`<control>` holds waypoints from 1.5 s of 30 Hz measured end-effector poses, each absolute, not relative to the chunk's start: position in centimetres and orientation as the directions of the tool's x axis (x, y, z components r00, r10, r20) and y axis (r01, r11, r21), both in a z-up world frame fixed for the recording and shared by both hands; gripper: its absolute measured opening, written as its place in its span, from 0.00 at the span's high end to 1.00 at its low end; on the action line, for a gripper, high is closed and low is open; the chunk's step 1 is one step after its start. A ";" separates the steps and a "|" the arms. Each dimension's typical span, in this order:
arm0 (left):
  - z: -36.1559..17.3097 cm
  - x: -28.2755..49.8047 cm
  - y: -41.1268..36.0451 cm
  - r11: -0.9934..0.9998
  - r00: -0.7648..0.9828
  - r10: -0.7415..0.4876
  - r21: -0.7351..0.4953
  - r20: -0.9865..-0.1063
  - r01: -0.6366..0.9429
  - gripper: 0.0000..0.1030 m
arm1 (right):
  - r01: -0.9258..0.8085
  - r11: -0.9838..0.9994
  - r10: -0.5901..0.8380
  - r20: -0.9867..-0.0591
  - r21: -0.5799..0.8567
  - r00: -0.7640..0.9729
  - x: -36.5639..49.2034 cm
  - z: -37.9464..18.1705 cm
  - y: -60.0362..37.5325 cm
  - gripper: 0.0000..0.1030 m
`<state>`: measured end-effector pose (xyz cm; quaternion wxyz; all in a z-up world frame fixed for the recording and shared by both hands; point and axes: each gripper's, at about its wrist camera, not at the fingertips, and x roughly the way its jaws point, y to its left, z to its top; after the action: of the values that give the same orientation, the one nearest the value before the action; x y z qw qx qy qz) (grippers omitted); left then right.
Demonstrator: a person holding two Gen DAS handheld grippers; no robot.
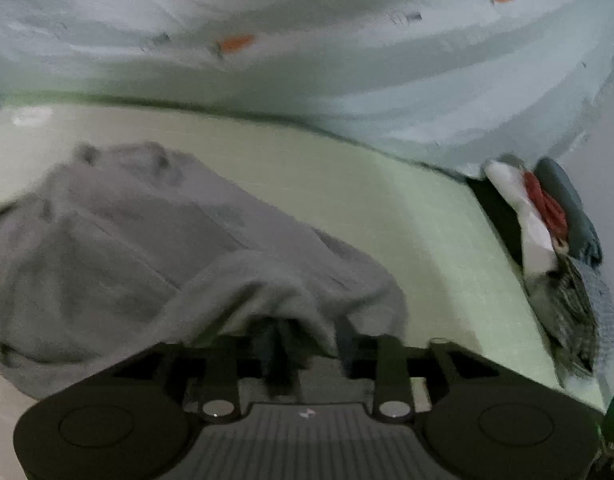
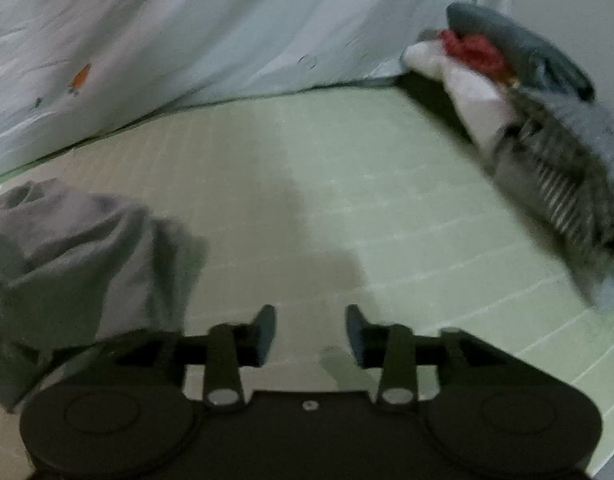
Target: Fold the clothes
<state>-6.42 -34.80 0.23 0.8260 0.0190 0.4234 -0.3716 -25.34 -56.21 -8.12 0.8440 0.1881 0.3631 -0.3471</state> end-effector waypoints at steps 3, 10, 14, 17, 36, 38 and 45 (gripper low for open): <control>1.3 -4.7 -32.7 0.744 0.422 -0.580 -0.241 -0.697 0.623 0.47 | 0.707 0.698 -0.397 -0.764 0.108 0.509 -23.9 -8.7 -54.7 0.22; 0.2 -1.5 -29.2 0.701 0.343 -0.602 -0.271 -0.721 0.659 0.33 | 0.723 0.679 -0.363 -0.796 0.130 0.484 -20.7 -9.4 -50.5 0.02; -1.1 -1.5 -28.8 0.622 0.261 -0.638 -0.284 -0.725 0.730 0.28 | 0.747 0.653 -0.370 -0.810 0.121 0.455 -20.4 -10.2 -48.3 0.01; -1.7 -1.6 -29.0 0.560 0.204 -0.647 -0.275 -0.735 0.782 0.26 | 0.772 0.621 -0.384 -0.808 0.132 0.447 -20.6 -10.4 -46.9 0.01; -5.1 0.4 -30.7 0.620 0.189 -0.570 -0.268 -0.799 0.737 0.98 | 0.657 0.750 -0.348 -0.797 0.079 0.494 -17.5 -9.6 -47.9 0.91; -4.3 1.0 -30.6 0.648 0.235 -0.574 -0.259 -0.784 0.717 0.98 | 0.653 0.757 -0.393 -0.776 0.031 0.493 -17.3 -8.7 -49.3 0.92; -0.6 5.9 -29.1 0.751 0.439 -0.564 -0.213 -0.700 0.625 0.99 | 0.642 0.748 -0.592 -0.607 -0.168 0.531 -12.5 -2.8 -56.6 0.93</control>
<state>5.90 -29.11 -0.63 0.8473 0.0387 0.3970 -0.3507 -12.50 -56.58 -2.78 0.8742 0.0377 0.3317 -0.3527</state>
